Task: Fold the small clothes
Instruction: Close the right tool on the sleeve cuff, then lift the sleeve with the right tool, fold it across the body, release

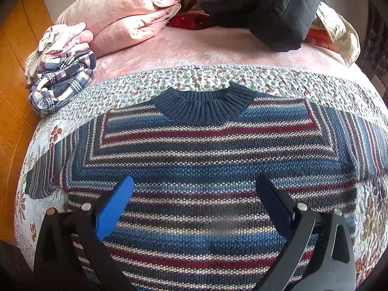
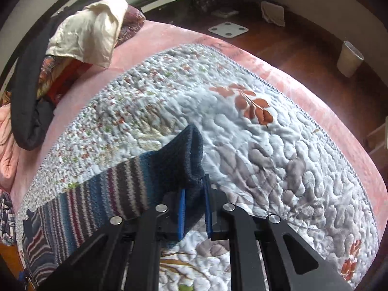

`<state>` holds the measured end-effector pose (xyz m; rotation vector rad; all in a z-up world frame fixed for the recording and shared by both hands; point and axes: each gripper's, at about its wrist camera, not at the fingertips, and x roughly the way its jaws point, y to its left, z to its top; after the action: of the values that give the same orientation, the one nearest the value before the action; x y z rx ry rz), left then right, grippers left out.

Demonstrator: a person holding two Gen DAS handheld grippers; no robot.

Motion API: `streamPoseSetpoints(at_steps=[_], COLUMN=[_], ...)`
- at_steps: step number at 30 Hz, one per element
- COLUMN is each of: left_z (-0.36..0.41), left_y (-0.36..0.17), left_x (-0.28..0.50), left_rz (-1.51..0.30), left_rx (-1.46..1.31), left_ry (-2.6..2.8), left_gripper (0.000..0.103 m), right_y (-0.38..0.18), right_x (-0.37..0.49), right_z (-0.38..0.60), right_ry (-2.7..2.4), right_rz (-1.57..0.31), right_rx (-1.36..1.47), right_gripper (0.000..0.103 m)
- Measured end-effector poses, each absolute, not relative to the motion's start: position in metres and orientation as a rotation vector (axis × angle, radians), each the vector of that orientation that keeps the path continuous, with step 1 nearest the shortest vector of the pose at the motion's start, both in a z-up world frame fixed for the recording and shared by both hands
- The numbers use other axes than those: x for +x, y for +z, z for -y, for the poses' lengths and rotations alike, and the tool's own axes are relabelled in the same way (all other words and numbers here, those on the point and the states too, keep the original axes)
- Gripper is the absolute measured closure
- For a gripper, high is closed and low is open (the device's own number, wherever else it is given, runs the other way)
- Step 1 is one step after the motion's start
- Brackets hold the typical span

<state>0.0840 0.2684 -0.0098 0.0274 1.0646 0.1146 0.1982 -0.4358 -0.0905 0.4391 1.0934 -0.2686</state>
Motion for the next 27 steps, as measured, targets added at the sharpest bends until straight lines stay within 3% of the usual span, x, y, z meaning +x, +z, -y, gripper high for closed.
streamPoseSetpoints(at_steps=[6, 12, 21, 27], left_z=[-0.279, -0.29, -0.303, -0.296], left_y=[-0.005, -0.002, -0.007, -0.012], left_x=[0.083, 0.079, 0.083, 0.085], left_rz=[-1.061, -1.072, -1.118, -1.16], left_rx=[-0.009, -0.045, -0.088, -0.12], left_ry=[0.109, 0.103, 0.08, 0.021], left_gripper=[0.003, 0.003, 0.003, 0.003], right_y=[-0.039, -0.028, -0.065, -0.097], right_x=[0.207, 0.214, 0.209, 0.204], right_z=[0.335, 0.206, 0.07, 0.044], right_ry=[-0.058, 0.128, 0.331, 0.4], right_rz=[-1.059, -1.114, -1.21, -1.278], right_rx=[0.326, 0.173, 0.036, 0.037], right_gripper=[0.091, 0.091, 0.091, 0.086])
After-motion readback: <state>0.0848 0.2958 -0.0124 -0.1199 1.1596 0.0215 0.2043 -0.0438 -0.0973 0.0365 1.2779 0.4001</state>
